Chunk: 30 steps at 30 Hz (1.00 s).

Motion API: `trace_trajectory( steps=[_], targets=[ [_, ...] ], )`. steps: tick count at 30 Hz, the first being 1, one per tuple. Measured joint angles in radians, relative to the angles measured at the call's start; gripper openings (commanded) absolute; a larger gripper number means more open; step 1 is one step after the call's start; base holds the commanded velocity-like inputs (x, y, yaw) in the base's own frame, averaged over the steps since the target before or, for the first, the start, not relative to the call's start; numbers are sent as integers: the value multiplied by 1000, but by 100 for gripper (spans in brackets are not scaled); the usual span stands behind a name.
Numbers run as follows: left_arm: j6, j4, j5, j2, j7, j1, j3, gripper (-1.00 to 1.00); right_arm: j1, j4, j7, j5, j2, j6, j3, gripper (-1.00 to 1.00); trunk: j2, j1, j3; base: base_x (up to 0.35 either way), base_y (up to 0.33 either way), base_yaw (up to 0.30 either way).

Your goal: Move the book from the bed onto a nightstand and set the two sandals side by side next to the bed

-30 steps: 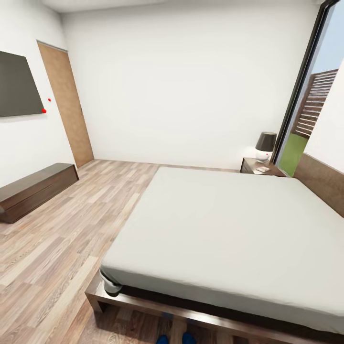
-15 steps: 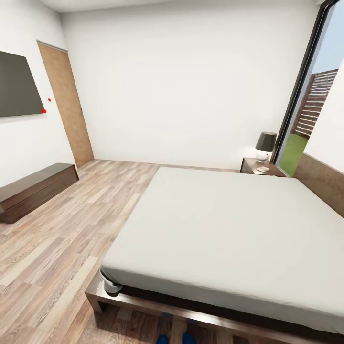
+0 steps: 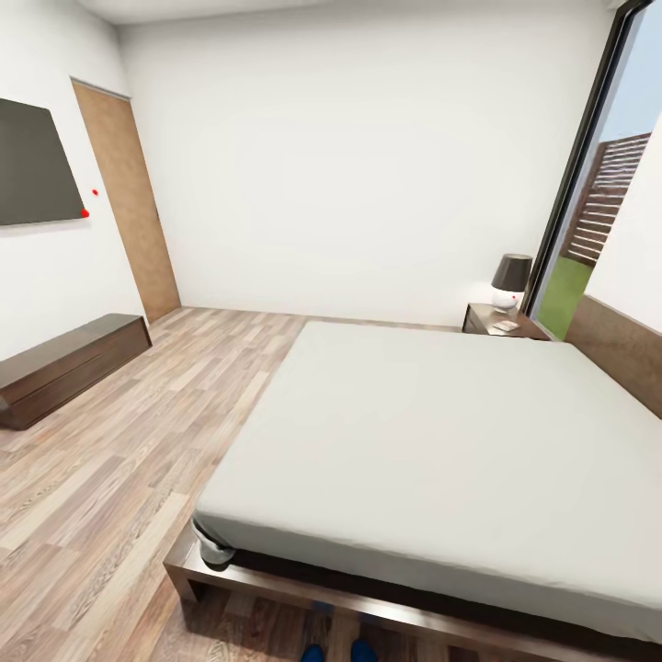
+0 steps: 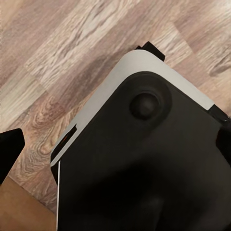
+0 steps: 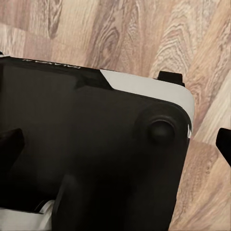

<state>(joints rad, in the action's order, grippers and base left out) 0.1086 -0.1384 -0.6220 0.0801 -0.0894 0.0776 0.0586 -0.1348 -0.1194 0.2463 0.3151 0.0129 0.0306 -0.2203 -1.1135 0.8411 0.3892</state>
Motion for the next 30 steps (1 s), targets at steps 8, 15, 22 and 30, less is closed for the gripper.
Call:
trace_trajectory(
  steps=[8, 15, 22, 30],
  targets=[
    [0, 0, 0, -1, 0, -6, 0, 100, 5, 1, 0, -1, -5, 0, -1, 100, 0, 0, 0, 0, 0, 0],
    [0, 0, 0, -1, 0, -7, 0, 100, 6, 1, 0, -1, -8, 0, -1, 100, 0, 0, 0, 0, 0, 0],
    [0, 0, 0, -1, 0, -8, 0, 100, 6, 1, 0, 0, -13, 0, 0, 100, 0, 0, 0, 0, 0, 0],
    [0, 0, 0, -2, 0, -8, 0, 100, 6, 1, 0, 0, -12, 0, -1, 100, 0, 0, 0, 0, 0, 0]
  ],
)
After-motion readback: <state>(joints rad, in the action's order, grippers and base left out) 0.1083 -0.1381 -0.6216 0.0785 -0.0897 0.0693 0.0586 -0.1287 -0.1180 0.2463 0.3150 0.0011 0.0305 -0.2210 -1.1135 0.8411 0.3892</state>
